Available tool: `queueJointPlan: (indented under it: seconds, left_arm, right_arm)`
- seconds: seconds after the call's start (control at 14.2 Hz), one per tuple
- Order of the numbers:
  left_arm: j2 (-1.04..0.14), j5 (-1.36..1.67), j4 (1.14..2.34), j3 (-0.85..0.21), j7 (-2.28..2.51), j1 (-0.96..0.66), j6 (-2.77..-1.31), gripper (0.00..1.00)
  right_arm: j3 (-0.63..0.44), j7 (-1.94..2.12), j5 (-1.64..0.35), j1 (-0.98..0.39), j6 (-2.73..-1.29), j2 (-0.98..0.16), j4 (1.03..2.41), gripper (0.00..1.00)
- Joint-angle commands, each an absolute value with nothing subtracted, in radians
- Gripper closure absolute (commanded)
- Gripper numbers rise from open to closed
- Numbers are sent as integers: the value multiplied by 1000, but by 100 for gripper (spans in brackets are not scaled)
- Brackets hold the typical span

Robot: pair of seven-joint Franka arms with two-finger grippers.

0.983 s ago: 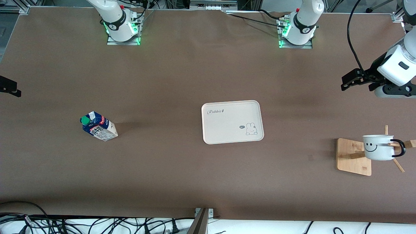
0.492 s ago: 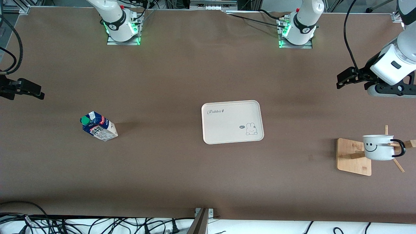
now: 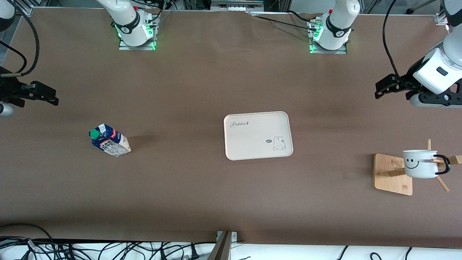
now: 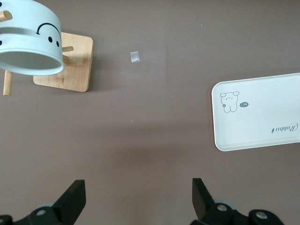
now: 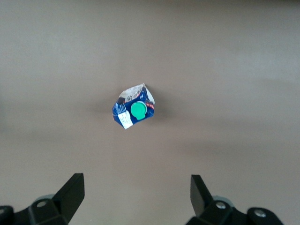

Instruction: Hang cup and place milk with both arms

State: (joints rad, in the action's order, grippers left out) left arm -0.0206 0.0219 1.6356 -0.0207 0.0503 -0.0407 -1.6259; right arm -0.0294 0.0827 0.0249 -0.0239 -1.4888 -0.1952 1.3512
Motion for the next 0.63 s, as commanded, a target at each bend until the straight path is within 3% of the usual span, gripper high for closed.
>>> queueJointPlan:
  seconds: [0.0, 0.56]
  left_arm:
    - [-21, -3, 1614, -21, 45, -37, -1608, 0]
    - [-26, -2, 1592, -25, 51, -38, -1608, 0]
  right_arm:
    - [-20, 81, 46, -14, -1453, -176, 1367, 0]
    - [-21, 78, 49, -12, -1451, -178, 1361, 0]
